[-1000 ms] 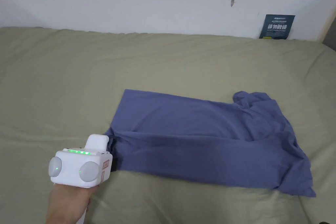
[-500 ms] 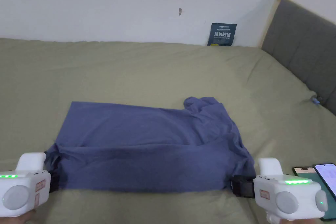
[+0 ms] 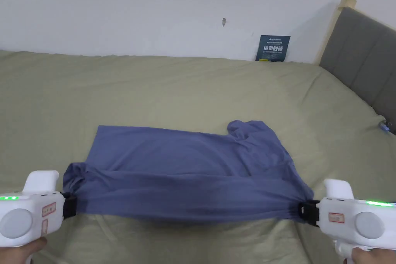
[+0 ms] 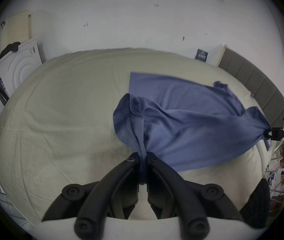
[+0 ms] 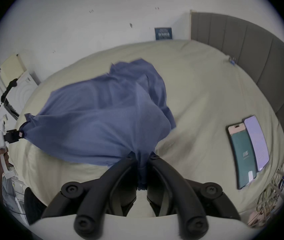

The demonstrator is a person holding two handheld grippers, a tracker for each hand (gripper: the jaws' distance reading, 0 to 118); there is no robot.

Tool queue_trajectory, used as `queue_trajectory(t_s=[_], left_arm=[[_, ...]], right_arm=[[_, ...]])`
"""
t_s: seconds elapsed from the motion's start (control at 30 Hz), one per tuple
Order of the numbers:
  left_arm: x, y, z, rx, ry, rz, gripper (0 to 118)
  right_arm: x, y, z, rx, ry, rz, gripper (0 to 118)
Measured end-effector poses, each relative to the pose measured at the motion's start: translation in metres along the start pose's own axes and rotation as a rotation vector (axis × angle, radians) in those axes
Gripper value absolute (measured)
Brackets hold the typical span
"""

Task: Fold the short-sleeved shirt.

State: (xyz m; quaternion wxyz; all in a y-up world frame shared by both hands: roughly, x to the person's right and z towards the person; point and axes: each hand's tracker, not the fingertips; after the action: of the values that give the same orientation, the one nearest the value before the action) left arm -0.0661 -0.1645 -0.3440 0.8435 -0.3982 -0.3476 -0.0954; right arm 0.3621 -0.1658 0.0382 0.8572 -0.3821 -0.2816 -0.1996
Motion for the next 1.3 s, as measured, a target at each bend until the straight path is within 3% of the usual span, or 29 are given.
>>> queue_trajectory(t_s=[0.2,0.4,0.63,0.67,0.7,0.73,0.77,0.8,0.9,1.0,1.1,1.13,1.17,1.2,1.23,1.27,1.3], left_arm=[[0.006,0.007,0.062,0.052,-0.026,-0.015,4],[0.005,-0.036,0.102,0.026,-0.027,-0.006,4],[-0.009,-0.115,0.08,-0.061,-0.015,0.081,4],[-0.01,-0.121,0.075,-0.051,-0.007,0.078,7],[-0.011,-0.126,0.07,-0.021,0.0,0.072,17],[-0.013,-0.13,0.067,0.03,-0.004,0.066,43],[-0.014,-0.132,0.067,0.052,0.034,0.056,89],[-0.015,-0.131,0.071,0.054,0.071,0.055,102],[-0.002,-0.13,0.112,0.235,0.089,0.002,102],[0.019,-0.134,0.161,0.419,0.094,-0.05,102],[0.043,-0.137,0.189,0.504,0.088,-0.068,102],[0.049,-0.137,0.192,0.487,0.097,-0.069,100],[0.053,-0.135,0.192,0.468,0.096,-0.066,85],[0.056,-0.135,0.191,0.453,0.092,-0.065,57],[0.058,-0.134,0.183,0.432,0.092,-0.06,20],[0.059,-0.132,0.178,0.402,0.104,-0.061,3],[0.059,-0.131,0.173,0.395,0.088,-0.06,3]], right_arm=[[-0.01,0.007,0.056,0.035,0.054,0.043,10],[-0.01,-0.026,0.08,0.008,0.08,0.078,10],[0.008,-0.101,0.055,-0.064,0.095,0.008,10],[0.01,-0.108,0.051,-0.034,0.108,0.0,15],[0.013,-0.114,0.048,0.006,0.105,0.001,33],[0.014,-0.117,0.045,0.018,0.076,0.0,68],[0.016,-0.118,0.045,0.029,0.059,-0.003,111],[0.016,-0.118,0.047,0.024,0.059,-0.002,118],[0.0,-0.12,0.088,0.183,0.074,0.046,118],[-0.032,-0.13,0.135,0.383,0.088,0.148,118],[-0.061,-0.136,0.16,0.47,0.052,0.188,118],[-0.067,-0.138,0.164,0.457,0.069,0.173,117],[-0.07,-0.14,0.165,0.475,0.114,0.152,100],[-0.074,-0.143,0.165,0.492,0.122,0.143,62],[-0.082,-0.144,0.163,0.484,0.087,0.152,19],[-0.087,-0.145,0.161,0.486,0.037,0.168,2],[-0.088,-0.148,0.161,0.494,0.068,0.169,2]])
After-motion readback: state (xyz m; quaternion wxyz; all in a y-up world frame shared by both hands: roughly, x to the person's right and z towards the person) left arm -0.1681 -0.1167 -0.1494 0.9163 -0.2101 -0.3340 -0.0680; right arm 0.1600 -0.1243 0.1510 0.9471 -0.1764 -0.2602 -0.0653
